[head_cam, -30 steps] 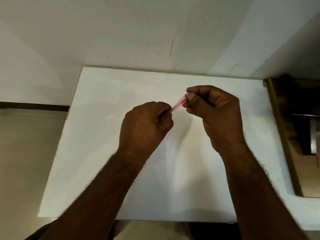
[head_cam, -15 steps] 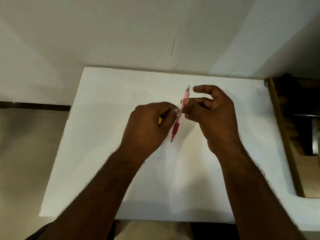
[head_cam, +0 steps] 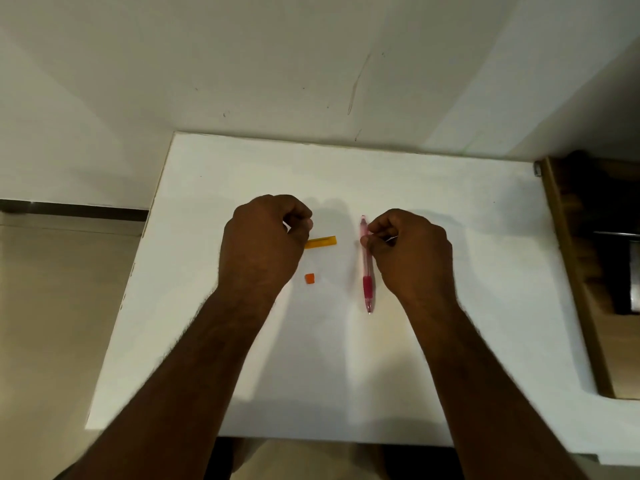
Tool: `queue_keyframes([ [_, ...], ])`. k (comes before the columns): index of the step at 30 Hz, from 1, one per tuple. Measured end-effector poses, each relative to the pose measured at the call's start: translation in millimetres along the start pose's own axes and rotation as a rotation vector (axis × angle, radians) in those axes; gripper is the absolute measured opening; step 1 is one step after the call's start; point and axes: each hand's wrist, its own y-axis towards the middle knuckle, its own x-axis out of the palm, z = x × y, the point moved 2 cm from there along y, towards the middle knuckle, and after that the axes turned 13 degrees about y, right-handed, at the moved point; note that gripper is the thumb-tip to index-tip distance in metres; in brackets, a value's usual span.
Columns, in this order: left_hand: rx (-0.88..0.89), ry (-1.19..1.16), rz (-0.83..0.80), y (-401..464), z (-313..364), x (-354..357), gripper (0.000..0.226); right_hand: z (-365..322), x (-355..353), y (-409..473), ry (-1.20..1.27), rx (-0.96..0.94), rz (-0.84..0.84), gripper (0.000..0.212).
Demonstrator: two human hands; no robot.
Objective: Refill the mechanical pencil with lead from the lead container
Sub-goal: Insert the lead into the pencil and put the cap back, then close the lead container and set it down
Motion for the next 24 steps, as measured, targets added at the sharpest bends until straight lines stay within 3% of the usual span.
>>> queue_keyframes([
  [6,0.001,0.002,-0.001,2.0,-3.6,1.4,0.006,-18.8,-1.5,-9.4,-0.040,-0.121,-0.034,0.013],
  [9,0.005,0.021,-0.004,2.7,-4.8,2.2,0.006,-38.3,16.4,-26.1,-0.092,-0.259,-0.173,0.016],
  [13,-0.004,0.043,-0.023,3.2,-5.7,3.7,0.005,-39.5,38.3,-38.8,-0.219,-0.233,-0.354,0.025],
  [17,-0.003,0.037,-0.038,2.6,-5.6,3.9,0.004,-33.5,43.2,-38.0,-0.305,-0.241,-0.359,0.023],
  [24,0.024,0.044,-0.079,0.1,-4.0,5.4,0.010,-35.9,41.4,-40.1,-0.230,-0.291,-0.342,0.015],
])
